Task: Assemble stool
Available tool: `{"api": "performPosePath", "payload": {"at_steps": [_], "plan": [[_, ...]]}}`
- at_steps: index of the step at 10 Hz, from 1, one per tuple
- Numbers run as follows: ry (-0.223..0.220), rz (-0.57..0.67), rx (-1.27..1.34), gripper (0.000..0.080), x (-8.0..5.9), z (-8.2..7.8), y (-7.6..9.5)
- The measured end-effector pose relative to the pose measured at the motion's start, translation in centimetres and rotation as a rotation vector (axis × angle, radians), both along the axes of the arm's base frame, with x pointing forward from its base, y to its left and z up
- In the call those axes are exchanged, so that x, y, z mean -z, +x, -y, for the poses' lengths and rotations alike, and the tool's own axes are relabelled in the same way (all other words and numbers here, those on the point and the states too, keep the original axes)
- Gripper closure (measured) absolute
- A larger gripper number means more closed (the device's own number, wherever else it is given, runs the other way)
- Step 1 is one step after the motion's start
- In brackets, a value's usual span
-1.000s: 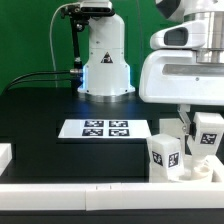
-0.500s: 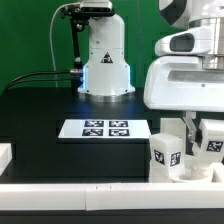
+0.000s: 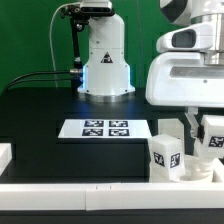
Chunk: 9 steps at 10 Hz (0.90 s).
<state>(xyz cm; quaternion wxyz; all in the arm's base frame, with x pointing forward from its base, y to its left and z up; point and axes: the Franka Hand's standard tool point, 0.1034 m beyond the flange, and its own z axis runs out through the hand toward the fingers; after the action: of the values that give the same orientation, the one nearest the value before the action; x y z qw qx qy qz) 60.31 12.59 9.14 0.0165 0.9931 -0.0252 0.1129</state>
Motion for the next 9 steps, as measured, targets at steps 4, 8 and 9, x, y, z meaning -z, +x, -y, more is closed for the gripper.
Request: {"api": "performPosePath", "payload": {"at_steps": [4, 8, 9], "plan": [[-0.004, -0.014, -0.003, 0.0468, 0.77, -0.01, -0.73], [-0.005, 0.004, -0.003, 0.0468, 0.96, 0.08, -0.3], [-0.005, 0.008, -0.002, 0.0468, 1.02, 0.17, -0.22]]}}
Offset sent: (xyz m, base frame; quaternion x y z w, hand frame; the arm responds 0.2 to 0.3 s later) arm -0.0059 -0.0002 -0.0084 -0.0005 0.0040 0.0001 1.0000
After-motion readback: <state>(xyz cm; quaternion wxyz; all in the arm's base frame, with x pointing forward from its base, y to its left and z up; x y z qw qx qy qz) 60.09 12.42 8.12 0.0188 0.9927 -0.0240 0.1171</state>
